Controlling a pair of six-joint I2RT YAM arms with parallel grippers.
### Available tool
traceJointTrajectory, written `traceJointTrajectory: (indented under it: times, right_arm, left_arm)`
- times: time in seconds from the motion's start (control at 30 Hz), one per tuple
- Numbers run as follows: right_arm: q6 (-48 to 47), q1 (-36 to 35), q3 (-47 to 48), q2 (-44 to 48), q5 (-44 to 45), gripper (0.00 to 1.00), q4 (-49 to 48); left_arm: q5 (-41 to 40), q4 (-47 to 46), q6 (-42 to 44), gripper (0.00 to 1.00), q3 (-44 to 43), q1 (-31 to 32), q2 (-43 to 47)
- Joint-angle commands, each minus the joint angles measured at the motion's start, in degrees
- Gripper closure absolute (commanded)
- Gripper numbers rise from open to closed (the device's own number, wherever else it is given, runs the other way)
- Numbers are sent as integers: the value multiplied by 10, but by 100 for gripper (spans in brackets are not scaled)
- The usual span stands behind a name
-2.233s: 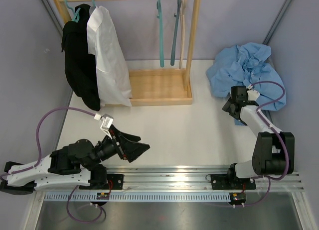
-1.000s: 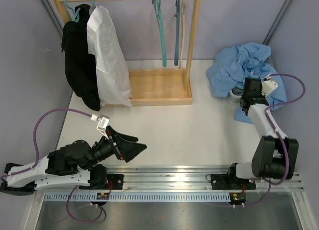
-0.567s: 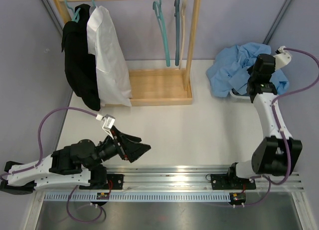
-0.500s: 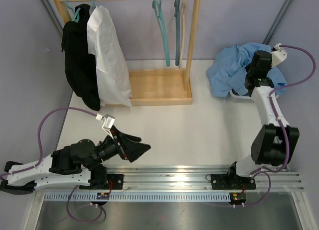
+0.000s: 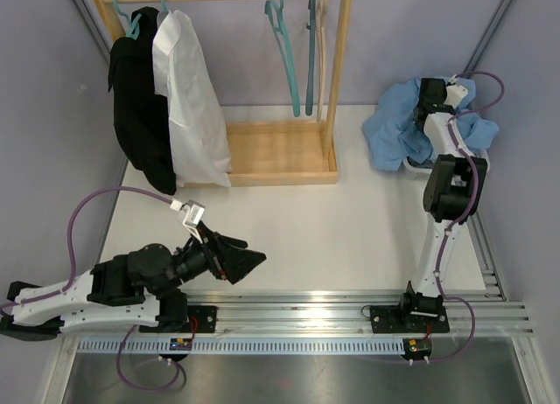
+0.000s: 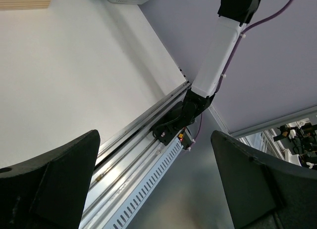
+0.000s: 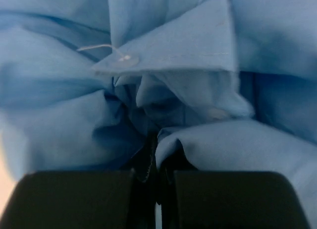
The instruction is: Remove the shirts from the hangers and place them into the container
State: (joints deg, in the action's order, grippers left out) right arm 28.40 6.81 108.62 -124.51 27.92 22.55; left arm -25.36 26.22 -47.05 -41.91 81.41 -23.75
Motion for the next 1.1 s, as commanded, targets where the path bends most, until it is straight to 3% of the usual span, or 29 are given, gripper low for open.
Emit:
traceJointTrajectory:
  times: [0.0, 0.13, 0.4, 0.47, 0.5, 0.53, 0.57, 0.8, 0.97, 1.07]
  right_arm:
    - [10, 4, 97, -73, 1, 100, 159]
    - [22, 10, 230, -177, -41, 100, 305]
    - [3, 15, 119, -84, -84, 98, 226]
    - [-7, 15, 85, -44, -84, 80, 199]
    - [-13, 15, 71, 4, -82, 42, 166]
    - [-19, 15, 56, 30, -77, 14, 149]
    - [-26, 15, 34, 55, -72, 1, 132]
    - [-89, 15, -4, 239, -83, 1, 63]
    - [-61, 3, -63, 366, -185, 1, 114]
    - [-85, -56, -124, 454, -228, 0, 130]
  left_arm:
    - [-18, -16, -8, 2, -21, 2, -13]
    - [-17, -12, -6, 2, -29, 3, -14]
    - [-10, 1, -14, 2, -31, 3, -10]
    - [-10, 4, -12, 1, -33, 3, -8]
    - [-11, 6, -9, 1, -34, 3, -8]
    - [-14, 10, -8, 1, -34, 3, -7]
    - [-16, 12, -5, 1, -35, 3, -5]
    - [-45, 31, 19, 1, -46, 4, 7]
    - [-59, 45, 34, 1, -63, 3, 12]
    - [-59, 46, 42, 1, -70, 3, 10]
